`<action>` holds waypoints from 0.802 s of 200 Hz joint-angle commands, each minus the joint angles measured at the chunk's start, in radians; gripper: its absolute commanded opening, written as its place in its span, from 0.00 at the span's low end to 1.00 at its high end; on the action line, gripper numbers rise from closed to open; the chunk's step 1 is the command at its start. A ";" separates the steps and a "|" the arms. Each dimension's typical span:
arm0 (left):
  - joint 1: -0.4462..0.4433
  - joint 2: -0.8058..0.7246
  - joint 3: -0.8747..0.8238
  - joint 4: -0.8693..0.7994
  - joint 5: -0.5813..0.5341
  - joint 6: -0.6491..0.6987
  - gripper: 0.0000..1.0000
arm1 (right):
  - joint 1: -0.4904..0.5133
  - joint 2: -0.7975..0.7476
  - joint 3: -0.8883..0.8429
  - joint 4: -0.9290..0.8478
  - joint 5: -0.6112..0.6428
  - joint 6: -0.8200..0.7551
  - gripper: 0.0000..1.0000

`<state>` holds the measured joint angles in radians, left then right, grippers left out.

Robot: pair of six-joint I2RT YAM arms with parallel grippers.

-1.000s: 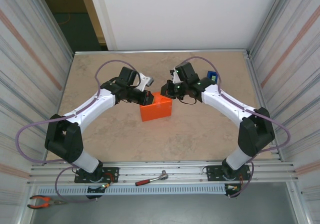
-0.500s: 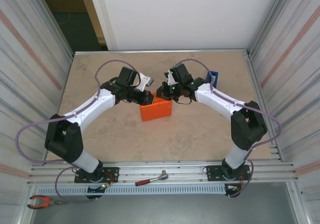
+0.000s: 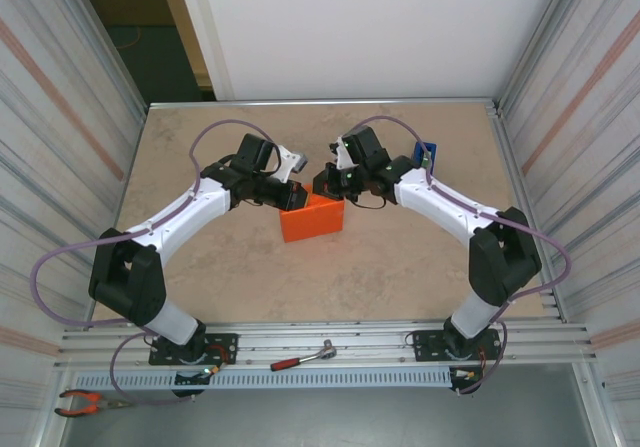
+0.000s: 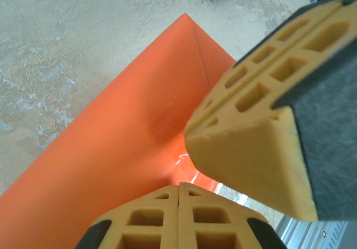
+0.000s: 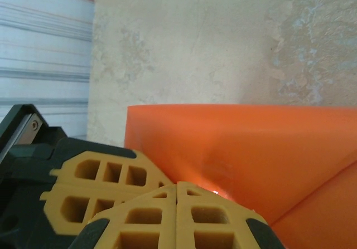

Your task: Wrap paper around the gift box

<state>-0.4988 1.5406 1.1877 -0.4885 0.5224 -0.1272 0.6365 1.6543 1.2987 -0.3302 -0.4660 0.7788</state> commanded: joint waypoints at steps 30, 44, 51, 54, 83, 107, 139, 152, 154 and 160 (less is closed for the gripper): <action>-0.002 0.016 -0.045 -0.065 -0.049 0.024 0.00 | 0.023 -0.017 -0.080 0.030 -0.019 0.028 0.00; -0.003 0.017 -0.045 -0.067 -0.049 0.022 0.00 | 0.027 -0.020 -0.093 0.029 -0.020 0.024 0.00; -0.003 0.018 -0.045 -0.067 -0.049 0.022 0.00 | 0.026 -0.024 -0.100 0.029 -0.021 0.024 0.00; -0.002 0.017 -0.045 -0.066 -0.048 0.022 0.00 | 0.026 -0.027 -0.103 0.029 -0.021 0.024 0.00; -0.003 0.018 -0.045 -0.065 -0.049 0.023 0.00 | 0.026 -0.062 -0.132 0.036 -0.023 0.019 0.00; -0.003 0.018 -0.045 -0.066 -0.050 0.024 0.00 | 0.031 -0.095 -0.149 0.041 -0.020 0.021 0.00; -0.003 0.018 -0.046 -0.065 -0.048 0.023 0.00 | 0.038 -0.113 -0.168 0.045 -0.010 0.026 0.00; -0.002 0.020 -0.045 -0.065 -0.048 0.023 0.00 | 0.037 -0.108 -0.175 0.052 -0.010 0.028 0.00; -0.002 0.020 -0.045 -0.065 -0.048 0.023 0.00 | 0.038 -0.106 -0.174 0.054 -0.011 0.028 0.00; -0.001 0.020 -0.045 -0.065 -0.047 0.023 0.00 | 0.037 -0.103 -0.177 0.058 -0.011 0.029 0.00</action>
<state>-0.4988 1.5387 1.1843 -0.4824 0.5228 -0.1272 0.6678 1.5726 1.1419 -0.2687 -0.4755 0.8005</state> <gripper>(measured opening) 0.062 0.063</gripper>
